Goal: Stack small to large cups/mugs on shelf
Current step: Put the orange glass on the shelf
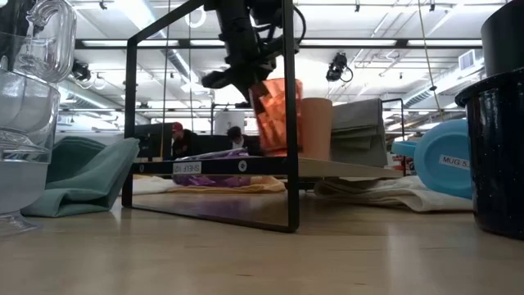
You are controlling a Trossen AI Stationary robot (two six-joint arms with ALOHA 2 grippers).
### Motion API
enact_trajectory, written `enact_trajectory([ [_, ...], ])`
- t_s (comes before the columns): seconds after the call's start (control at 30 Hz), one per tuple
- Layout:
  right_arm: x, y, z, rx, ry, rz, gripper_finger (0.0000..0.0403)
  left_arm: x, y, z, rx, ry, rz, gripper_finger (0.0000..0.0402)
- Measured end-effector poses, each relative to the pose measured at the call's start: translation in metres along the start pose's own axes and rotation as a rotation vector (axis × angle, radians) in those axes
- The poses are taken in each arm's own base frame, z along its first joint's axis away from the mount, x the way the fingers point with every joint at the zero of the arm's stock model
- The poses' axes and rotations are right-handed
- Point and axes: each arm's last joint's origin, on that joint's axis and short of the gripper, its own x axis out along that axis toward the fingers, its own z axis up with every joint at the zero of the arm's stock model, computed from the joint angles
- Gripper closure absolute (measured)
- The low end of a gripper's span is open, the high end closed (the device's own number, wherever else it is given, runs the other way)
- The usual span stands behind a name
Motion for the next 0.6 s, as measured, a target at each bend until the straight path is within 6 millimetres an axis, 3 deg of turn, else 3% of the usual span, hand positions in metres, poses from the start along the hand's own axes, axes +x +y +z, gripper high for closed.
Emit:
enact_trajectory([
  [0.6, 0.0000, 0.0000, 0.0001, -0.013, -0.001, -0.001, 0.0362, 0.0033, 0.0053, 0.0054, 0.017, 0.001, 0.012, 0.0389],
])
